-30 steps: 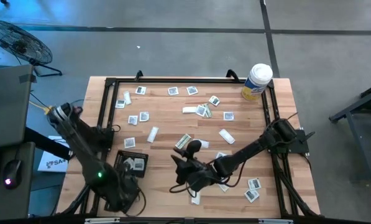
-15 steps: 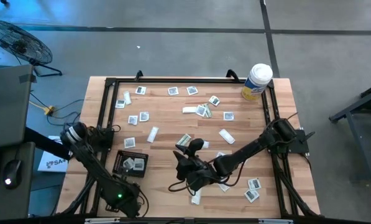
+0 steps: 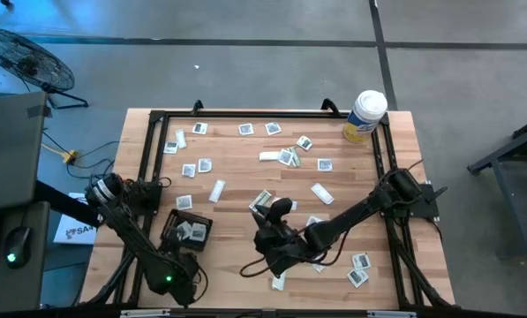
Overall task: Pick & Place First Aid Supplies
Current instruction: Put the bandage into the bottom black bin
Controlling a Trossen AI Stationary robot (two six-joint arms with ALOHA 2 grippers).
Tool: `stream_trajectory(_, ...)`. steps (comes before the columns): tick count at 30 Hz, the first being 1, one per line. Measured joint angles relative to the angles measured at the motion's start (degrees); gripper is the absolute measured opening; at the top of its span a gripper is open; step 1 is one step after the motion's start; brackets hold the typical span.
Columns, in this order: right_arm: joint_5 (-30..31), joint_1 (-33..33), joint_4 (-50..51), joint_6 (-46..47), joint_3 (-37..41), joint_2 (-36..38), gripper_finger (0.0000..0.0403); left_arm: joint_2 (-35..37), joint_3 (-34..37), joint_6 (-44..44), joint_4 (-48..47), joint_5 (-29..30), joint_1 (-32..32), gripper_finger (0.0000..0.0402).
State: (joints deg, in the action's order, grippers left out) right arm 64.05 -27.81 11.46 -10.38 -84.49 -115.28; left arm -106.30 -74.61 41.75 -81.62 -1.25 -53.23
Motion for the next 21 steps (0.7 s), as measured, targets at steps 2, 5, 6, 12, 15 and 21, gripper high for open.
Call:
stream_trajectory(2, -4.19, 0.43, 2.38, 3.19, 0.00, 0.00, 0.0138, 0.00, -1.60, 2.22, -4.43, 0.45, 0.05, 0.0126)
stream_trajectory(5, -11.99, 2.35, 6.08, 9.55, 0.00, 0.00, 0.0137, 0.44, -4.90, 8.28, -8.84, 2.67, -0.03, 0.0126)
stream_trajectory(6, -14.37, 3.32, 7.09, 11.97, 0.00, 0.00, 0.0137, 1.30, -5.44, 9.57, -7.28, 3.61, -0.09, 0.0126)
stream_trajectory(12, -32.22, 10.70, 7.60, 22.96, 0.26, -0.02, 0.0137, 4.96, -9.14, 15.44, -0.25, 13.32, -0.83, 0.0126)
stream_trajectory(15, -40.50, 14.11, 4.76, 21.92, 3.52, -0.02, 0.0137, 6.30, -9.46, 15.16, 5.25, 18.98, -0.91, 0.0127)
stream_trajectory(21, -50.30, 17.97, -8.92, 17.63, 12.72, -0.09, 0.0138, 6.14, -7.11, 14.02, 8.61, 25.76, -1.18, 0.0127)
